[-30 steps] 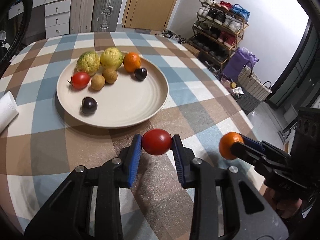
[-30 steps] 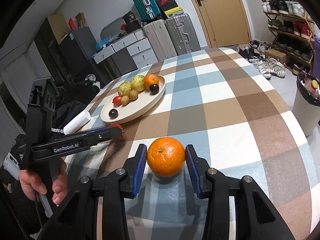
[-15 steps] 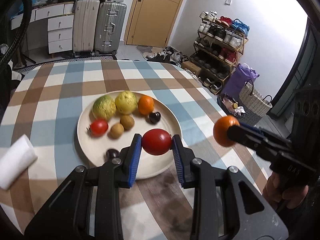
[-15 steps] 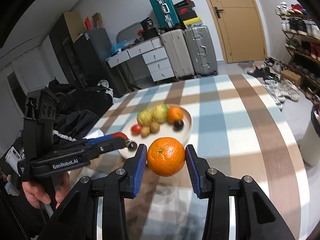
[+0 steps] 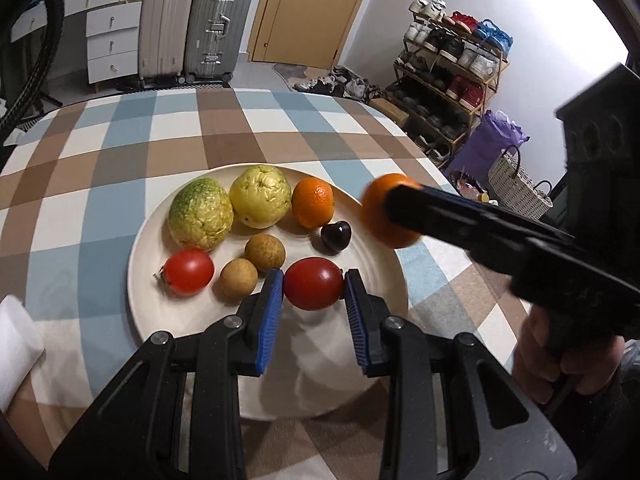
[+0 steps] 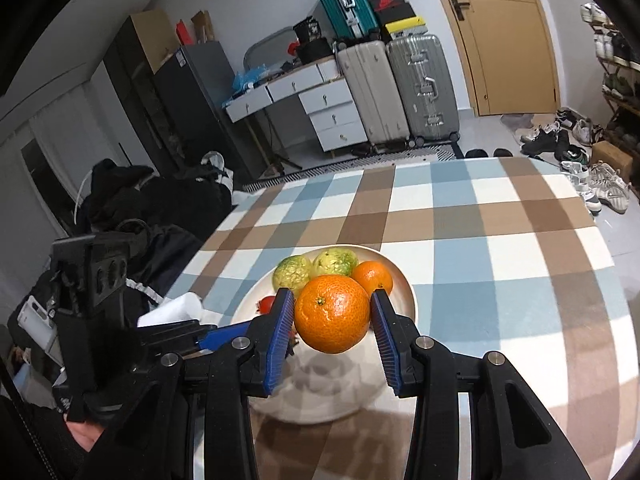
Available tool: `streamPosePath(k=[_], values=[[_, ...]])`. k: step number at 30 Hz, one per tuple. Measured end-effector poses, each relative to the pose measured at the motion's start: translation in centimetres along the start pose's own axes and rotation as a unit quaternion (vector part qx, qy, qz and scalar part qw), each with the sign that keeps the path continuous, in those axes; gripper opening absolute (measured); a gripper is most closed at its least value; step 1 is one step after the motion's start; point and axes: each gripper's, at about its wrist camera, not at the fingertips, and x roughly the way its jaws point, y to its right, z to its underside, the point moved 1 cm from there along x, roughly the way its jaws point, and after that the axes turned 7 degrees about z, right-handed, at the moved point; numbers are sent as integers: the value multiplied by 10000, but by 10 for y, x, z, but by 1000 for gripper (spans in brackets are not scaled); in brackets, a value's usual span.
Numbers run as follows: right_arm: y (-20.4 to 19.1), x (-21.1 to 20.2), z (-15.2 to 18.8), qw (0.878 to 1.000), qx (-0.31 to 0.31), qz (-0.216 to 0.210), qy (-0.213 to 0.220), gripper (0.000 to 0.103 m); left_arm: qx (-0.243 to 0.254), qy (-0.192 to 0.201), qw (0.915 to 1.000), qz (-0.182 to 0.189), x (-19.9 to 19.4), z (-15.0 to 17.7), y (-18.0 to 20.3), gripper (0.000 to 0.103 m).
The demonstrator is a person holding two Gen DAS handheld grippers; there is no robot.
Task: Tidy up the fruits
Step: 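Carry the orange and tomato onto the cream plate and open both tools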
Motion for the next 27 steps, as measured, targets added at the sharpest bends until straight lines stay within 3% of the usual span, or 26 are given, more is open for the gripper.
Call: streamPosePath(k=[8, 23, 27], values=[[5, 46, -4, 9993, 36, -106, -361, 41, 3, -105, 9999, 37, 22, -4, -7, 29], [8, 71, -3, 9985, 96, -91, -526, 42, -60, -152, 9999, -39, 26, -5, -18, 29], [7, 65, -5, 9992, 122, -86, -375, 52, -58, -68, 9999, -99, 18, -4, -18, 29]])
